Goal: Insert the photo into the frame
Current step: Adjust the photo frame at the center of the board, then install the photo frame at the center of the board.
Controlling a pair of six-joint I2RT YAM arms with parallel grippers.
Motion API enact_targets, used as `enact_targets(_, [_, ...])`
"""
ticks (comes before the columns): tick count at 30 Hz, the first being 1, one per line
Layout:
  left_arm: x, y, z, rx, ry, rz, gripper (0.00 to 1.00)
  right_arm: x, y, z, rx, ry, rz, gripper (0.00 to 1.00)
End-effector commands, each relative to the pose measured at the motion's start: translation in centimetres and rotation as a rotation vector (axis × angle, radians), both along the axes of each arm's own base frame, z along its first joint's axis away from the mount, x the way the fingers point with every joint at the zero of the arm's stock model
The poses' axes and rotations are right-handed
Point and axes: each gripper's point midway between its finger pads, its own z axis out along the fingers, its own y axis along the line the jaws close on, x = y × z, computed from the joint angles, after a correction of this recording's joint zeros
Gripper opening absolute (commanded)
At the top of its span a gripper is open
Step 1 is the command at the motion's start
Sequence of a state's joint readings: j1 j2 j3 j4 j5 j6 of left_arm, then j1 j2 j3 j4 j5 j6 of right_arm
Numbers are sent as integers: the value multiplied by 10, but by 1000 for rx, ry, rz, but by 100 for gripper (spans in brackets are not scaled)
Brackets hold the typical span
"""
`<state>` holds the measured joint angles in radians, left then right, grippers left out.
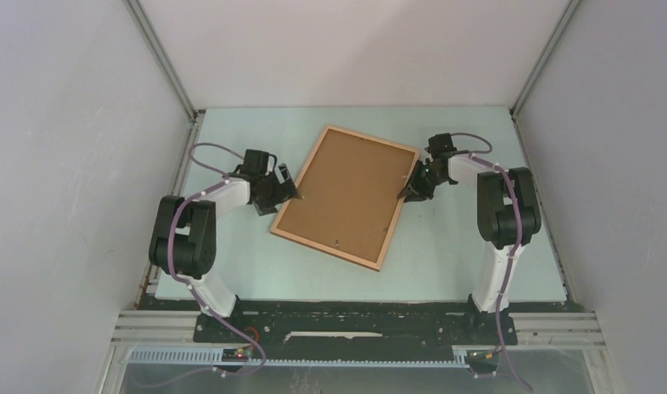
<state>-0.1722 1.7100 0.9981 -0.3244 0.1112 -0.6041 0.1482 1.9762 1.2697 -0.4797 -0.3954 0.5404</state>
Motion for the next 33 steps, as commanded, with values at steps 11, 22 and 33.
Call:
enact_targets(11, [-9,-42,35,46,-63,-209,90,23,12,6,91,-112,55,45])
enact_targets(22, [10,-40,26,130,-25,-283,91,2,4,6,-65,-96,41,56])
enact_targets(33, [7,-16,9,339,50,-316,89,3,8,-3,-26,-62,58,27])
